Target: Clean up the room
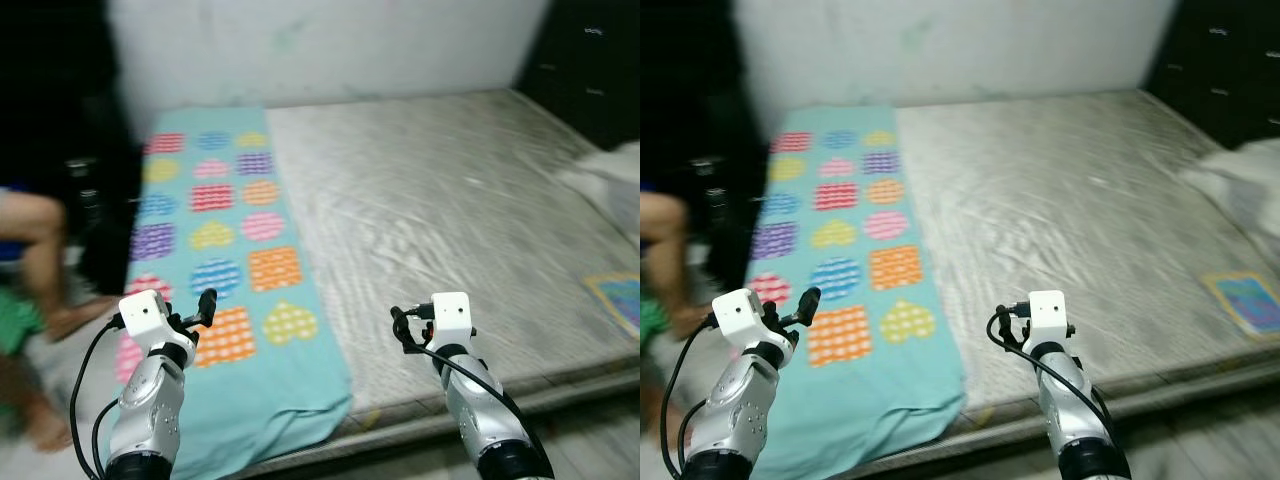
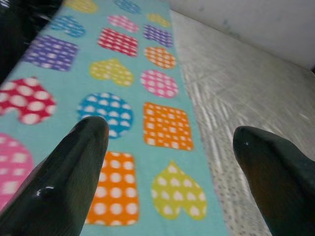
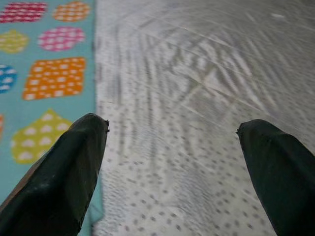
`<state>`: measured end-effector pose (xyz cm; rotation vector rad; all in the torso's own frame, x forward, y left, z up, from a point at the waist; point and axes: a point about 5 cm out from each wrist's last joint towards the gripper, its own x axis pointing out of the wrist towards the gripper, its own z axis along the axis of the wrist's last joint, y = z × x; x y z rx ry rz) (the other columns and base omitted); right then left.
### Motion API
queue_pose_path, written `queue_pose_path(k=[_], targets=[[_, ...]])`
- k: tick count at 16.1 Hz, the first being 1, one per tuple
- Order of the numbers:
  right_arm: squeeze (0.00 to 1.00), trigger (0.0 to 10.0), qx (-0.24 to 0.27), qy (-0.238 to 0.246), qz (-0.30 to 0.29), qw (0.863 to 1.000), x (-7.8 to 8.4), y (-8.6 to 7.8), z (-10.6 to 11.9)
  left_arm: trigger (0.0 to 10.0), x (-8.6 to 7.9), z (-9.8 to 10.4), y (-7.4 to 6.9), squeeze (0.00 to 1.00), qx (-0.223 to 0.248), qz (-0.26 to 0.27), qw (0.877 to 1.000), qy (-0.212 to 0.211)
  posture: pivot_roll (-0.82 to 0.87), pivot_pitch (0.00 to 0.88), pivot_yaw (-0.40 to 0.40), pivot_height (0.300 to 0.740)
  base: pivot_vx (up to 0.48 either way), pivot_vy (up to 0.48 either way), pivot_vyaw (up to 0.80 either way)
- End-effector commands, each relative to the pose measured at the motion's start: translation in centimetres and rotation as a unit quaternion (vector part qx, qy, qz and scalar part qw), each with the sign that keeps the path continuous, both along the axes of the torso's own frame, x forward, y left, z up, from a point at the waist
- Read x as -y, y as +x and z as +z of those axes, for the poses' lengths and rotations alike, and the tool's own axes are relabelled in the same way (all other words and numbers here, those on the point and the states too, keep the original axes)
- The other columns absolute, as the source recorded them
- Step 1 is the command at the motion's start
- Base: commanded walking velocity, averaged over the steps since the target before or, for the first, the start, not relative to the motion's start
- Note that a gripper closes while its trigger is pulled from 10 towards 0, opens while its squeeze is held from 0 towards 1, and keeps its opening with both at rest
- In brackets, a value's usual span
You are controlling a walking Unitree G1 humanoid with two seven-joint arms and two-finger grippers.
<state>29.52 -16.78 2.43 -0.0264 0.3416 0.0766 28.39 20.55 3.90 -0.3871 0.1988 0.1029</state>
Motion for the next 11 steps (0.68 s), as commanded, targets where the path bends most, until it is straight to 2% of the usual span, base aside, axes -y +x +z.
queue_pose_path(k=[1,4,11], targets=[[0.00,10.0,0.002,0.002,-0.001,1.000,-0.04,0.26,0.26,10.0,-0.26,-0.11,-0.03,0.00,-0.006,0.006,1.000,-0.001,-0.13,0.013,0.011,0.740,0.000,0.000,0.00],[0.00,10.0,0.001,0.002,-0.001,1.000,-0.01,0.26,0.25,10.0,-0.26,-0.09,-0.03,0.00,-0.005,0.006,1.000,-0.001,-0.13,0.016,0.010,0.740,0.000,0.000,0.00],[0.00,10.0,-0.001,0.003,-0.001,1.000,-0.07,0.27,0.23,10.0,-0.32,-0.08,-0.02,0.00,-0.007,0.005,1.000,0.000,-0.13,0.022,0.012,0.740,0.000,0.334,0.00]])
